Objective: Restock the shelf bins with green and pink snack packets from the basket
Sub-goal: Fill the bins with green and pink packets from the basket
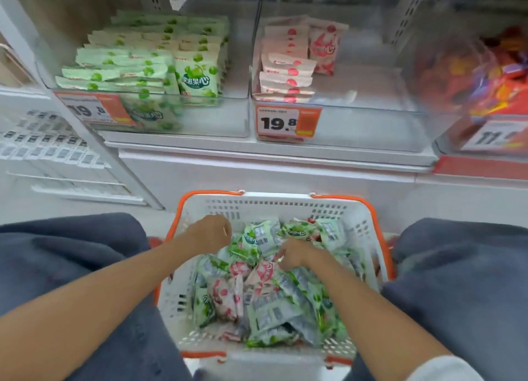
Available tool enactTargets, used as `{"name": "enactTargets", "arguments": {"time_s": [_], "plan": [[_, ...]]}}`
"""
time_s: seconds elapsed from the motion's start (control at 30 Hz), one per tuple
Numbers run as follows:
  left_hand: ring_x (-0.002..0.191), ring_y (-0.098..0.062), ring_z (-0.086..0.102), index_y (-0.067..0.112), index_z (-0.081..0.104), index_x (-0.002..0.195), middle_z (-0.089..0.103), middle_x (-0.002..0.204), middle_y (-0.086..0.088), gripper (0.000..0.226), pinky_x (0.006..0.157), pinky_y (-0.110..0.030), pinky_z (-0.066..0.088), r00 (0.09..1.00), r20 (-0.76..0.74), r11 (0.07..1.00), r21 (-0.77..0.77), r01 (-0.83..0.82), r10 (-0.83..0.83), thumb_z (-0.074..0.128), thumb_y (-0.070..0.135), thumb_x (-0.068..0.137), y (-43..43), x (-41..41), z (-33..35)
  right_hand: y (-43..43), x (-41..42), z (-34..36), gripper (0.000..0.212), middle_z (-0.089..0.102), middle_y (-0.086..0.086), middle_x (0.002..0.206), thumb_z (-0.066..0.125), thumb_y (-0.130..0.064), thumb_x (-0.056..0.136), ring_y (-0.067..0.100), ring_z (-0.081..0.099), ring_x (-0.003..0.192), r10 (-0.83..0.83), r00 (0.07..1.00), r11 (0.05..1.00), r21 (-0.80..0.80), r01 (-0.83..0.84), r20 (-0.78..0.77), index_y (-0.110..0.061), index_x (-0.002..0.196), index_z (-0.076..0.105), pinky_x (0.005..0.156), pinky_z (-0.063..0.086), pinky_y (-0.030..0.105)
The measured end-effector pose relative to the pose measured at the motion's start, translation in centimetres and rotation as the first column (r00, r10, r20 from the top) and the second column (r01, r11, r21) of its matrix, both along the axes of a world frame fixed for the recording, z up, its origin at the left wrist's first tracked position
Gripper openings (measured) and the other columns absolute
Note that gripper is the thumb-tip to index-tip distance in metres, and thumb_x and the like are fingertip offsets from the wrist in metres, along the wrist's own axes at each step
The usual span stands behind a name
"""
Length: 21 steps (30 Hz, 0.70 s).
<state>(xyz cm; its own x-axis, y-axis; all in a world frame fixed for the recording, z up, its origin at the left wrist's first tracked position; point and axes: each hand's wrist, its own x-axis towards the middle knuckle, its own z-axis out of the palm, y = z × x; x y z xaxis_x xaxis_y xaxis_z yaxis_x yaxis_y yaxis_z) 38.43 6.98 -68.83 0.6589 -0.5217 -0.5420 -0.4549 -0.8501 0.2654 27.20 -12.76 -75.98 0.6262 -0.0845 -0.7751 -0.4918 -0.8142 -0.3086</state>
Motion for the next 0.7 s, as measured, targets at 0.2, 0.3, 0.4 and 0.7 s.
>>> {"name": "enactTargets", "arguments": {"time_s": [0.2,0.3,0.4,0.7], "plan": [[0.092,-0.011,0.053,0.016,0.067,0.103,0.052,0.1,0.008,0.015,0.083,-0.024,0.043,0.997,-0.018,0.997,-0.048,0.068,-0.069,0.056,0.016,0.093,-0.5,-0.6,-0.7,0.3,-1.1,0.9,0.087,0.056,0.004,0.132,0.07,-0.07,0.068,0.026,0.054,0.118,0.219,0.974,0.961,-0.158,-0.226,-0.06,-0.014,0.132,0.054,0.106,0.04,0.046],[0.095,-0.012,0.051,0.017,0.066,0.1,0.055,0.105,0.005,0.012,0.087,-0.027,0.044,0.995,-0.049,0.995,-0.049,0.088,-0.091,0.056,0.016,0.092,-0.6,-1.1,-0.9,1.4,-3.1,1.3,0.059,0.061,0.006,0.114,0.063,-0.063,0.08,0.026,0.054,0.113,0.402,0.914,0.837,-0.38,-0.394,-0.06,-0.014,0.113,0.061,0.113,0.029,0.05],[0.11,-0.017,0.053,0.02,0.065,0.098,0.057,0.119,0.002,0.01,0.096,-0.032,0.045,0.994,-0.08,0.996,-0.047,0.073,-0.077,0.057,0.017,0.092,-0.8,-1.3,-0.6,1.5,-3.2,1.5,0.025,0.056,-0.001,0.069,0.056,-0.029,0.09,0.02,0.054,0.073,0.266,0.946,0.92,-0.344,-0.191,0.186,-0.017,0.069,0.056,0.103,0.041,0.044],[0.125,-0.027,0.051,0.011,0.064,0.113,0.056,0.131,-0.009,0.02,0.102,-0.033,0.04,0.981,-0.187,0.997,-0.065,0.045,-0.057,0.054,0.012,0.096,-1.3,-1.8,-0.2,0.2,-3.2,2.4,0.084,0.062,0.007,0.115,0.07,-0.012,0.083,0.025,0.059,0.105,-0.028,0.99,0.998,-0.047,0.035,0.138,-0.018,0.152,0.023,0.083,0.053,0.036]]}}
